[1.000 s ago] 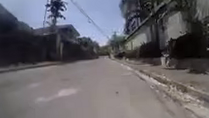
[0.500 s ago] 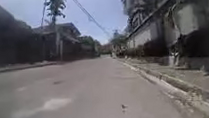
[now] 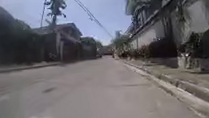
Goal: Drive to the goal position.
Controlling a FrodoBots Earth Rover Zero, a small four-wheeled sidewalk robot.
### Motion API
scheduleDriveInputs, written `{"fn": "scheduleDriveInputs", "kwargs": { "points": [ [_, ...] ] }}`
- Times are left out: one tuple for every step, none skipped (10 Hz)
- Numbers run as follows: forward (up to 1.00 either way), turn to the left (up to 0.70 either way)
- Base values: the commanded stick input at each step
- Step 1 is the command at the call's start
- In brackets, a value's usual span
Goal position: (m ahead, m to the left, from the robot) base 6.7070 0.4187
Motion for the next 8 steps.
{"fn": "scheduleDriveInputs", "kwargs": {
  "points": [
    [1.00,0.00],
    [1.00,0.00],
    [1.00,0.00],
    [1.00,0.00],
    [1.00,0.00],
    [1.00,0.00],
    [1.00,0.00],
    [1.00,0.00]
  ]
}}
